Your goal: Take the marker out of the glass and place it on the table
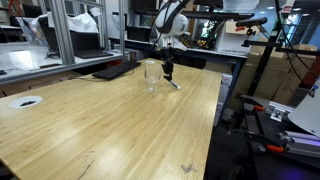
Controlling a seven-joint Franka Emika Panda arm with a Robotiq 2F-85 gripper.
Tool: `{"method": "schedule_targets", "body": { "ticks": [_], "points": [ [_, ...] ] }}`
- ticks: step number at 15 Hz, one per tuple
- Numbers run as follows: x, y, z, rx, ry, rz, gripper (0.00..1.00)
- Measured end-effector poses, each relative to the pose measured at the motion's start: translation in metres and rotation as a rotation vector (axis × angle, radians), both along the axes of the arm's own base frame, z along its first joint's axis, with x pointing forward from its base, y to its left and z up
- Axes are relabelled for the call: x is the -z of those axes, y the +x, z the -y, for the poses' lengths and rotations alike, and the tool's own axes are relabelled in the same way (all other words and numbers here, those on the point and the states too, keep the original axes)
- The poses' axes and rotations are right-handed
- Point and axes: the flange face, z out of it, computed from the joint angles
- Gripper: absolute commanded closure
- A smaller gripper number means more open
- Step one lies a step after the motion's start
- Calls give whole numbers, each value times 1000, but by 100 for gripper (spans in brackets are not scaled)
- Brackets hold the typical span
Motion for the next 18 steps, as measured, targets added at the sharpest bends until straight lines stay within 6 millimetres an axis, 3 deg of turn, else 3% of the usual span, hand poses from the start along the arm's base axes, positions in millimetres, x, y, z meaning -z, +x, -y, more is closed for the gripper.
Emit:
{"method": "schedule_targets", "body": {
  "ticks": [1,2,6,9,11,14,18],
  "points": [
    [3,2,0,2,0,0,71],
    [5,3,0,5,-1,-1,54],
    [10,8,1,20,-7,1,27],
    [2,14,1,32,-15,23,7],
    [-18,23,2,59,-40,88,0],
    [-65,33,-4,103,-88,230,0],
    [-123,21,-28,133,-157,380,0]
  ]
}}
